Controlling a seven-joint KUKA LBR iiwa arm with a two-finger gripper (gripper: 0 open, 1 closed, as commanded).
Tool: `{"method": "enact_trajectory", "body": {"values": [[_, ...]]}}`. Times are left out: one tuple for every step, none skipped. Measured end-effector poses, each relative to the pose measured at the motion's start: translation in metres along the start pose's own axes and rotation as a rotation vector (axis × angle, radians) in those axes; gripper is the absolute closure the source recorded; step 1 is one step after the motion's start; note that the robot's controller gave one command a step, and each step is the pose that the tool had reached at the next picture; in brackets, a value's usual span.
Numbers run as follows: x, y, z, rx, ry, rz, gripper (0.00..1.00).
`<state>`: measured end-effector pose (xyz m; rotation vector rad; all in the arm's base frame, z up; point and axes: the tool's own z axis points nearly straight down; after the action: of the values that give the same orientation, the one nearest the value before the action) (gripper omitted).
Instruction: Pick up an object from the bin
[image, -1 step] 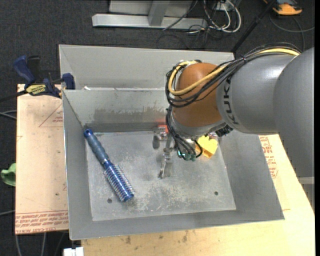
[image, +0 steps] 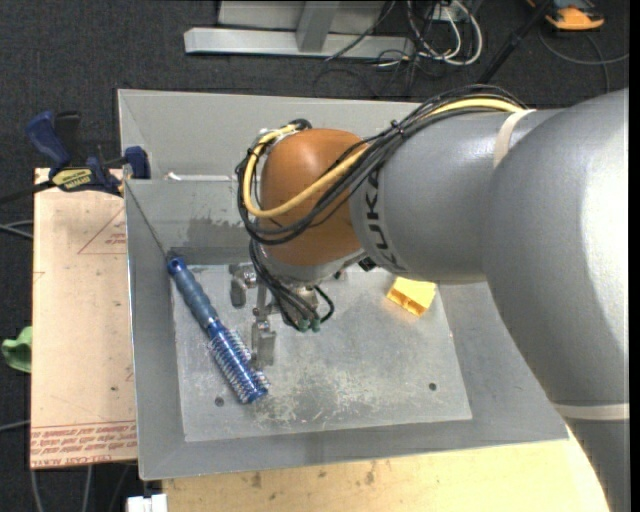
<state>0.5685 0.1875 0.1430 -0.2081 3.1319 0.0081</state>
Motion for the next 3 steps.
{"method": "enact_trajectory", "body": {"values": [[0.044,0.003,0.076,0.005,0.008,-0.038,0.00],[0.038,-0.064,0.067,0.008,0.003,-0.023,0.00],[0.015,-0.096,-0.014,0.005,-0.009,0.024,0.00]]}}
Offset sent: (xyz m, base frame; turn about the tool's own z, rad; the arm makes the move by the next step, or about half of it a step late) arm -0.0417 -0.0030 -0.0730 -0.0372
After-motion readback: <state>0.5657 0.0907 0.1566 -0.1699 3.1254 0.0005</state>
